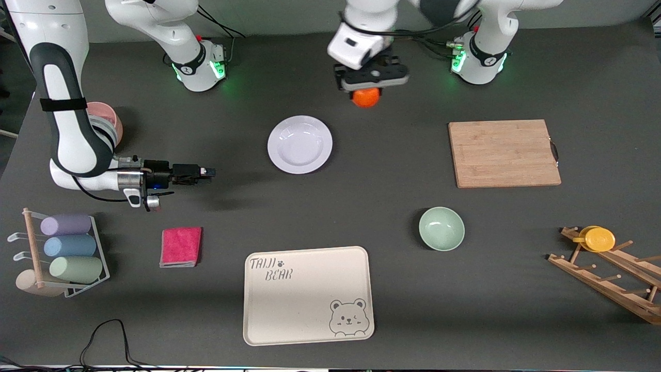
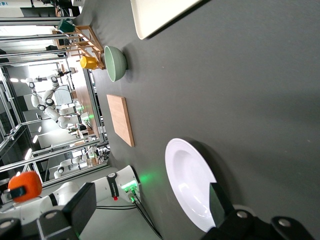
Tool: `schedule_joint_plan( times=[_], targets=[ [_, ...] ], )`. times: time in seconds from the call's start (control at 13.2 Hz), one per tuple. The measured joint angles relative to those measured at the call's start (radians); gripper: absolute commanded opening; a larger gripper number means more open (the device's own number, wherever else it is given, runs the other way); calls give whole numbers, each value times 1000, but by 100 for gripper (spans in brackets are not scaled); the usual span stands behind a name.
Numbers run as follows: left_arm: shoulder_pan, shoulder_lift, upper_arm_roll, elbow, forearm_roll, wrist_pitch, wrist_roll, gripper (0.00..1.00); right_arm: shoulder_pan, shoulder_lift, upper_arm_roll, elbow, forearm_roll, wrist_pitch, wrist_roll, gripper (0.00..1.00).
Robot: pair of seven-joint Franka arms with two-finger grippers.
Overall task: Place orange and plate with both arms
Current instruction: 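Carry the orange with the left gripper over the white plate, then lower the orange onto the plate while the right gripper nears the rim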
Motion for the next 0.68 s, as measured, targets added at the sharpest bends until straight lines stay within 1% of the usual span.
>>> schedule_joint_plan(
  times=[0.15,0.3,0.46,0.61,0.68],
  targets=[
    [-136,165,5,94,163,1,-178,62,0,3,-2,-33,0,19,-39,100],
    [-242,325,37,175,276,3,-283,62,0,10,-3,-51,0,23,-61,100],
    [-336,456,110,221,321,48,-316,62,1,15,-3,-75,2,41,-67,100],
    [-421,539,193,241,327,123,-320,62,2,16,-3,-107,33,58,-76,100],
    [-461,564,233,247,328,159,-323,62,2,16,-2,-125,48,66,-92,100]
  ],
)
